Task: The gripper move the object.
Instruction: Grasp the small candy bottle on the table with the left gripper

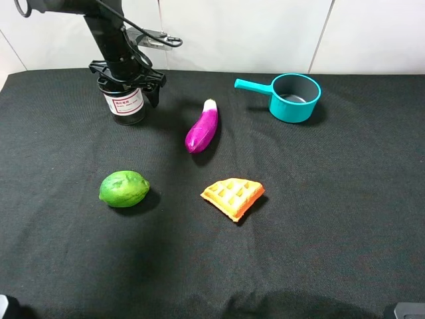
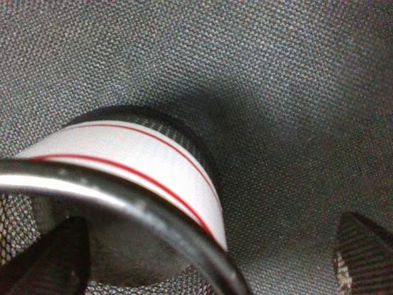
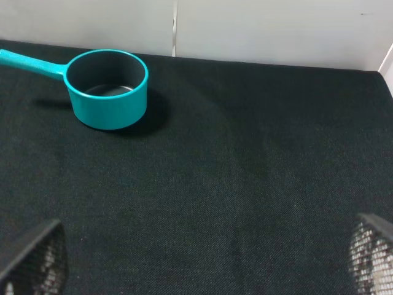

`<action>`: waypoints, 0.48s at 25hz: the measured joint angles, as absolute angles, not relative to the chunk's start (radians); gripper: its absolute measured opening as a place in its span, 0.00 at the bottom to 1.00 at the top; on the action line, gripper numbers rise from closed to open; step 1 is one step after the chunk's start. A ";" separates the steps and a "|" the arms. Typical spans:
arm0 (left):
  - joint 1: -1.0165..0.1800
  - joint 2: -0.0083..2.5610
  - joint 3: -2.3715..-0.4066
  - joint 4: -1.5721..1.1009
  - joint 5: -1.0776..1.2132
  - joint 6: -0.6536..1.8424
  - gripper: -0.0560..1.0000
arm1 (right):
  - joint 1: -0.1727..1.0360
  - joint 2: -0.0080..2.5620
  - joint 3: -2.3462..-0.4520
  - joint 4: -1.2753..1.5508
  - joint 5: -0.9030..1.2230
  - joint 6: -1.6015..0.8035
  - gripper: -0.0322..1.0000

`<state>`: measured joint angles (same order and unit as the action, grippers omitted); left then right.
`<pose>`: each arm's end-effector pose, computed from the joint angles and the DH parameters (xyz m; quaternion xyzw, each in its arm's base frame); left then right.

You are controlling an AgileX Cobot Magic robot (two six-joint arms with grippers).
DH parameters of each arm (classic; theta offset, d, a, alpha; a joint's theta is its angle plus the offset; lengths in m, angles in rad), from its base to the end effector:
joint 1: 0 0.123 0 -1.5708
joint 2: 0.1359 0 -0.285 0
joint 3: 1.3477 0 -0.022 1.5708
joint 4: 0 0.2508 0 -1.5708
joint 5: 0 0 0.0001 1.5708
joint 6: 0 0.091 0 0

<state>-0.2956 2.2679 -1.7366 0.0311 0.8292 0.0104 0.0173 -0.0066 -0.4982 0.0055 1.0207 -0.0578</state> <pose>0.4535 -0.1359 0.1398 0.1593 0.9760 -0.0083 0.1485 -0.0041 0.0004 0.2800 -0.0316 0.8407 -0.0082 0.5405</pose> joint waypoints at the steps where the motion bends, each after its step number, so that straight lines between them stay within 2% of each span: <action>1: -0.296 2.268 -1.737 0.031 0.829 0.010 0.84 | 0.017 -0.007 -0.498 0.005 1.021 -0.058 0.70; 12: -0.296 2.268 -1.737 0.034 0.830 0.010 0.84 | 0.017 -0.007 -0.498 0.005 1.021 -0.058 0.70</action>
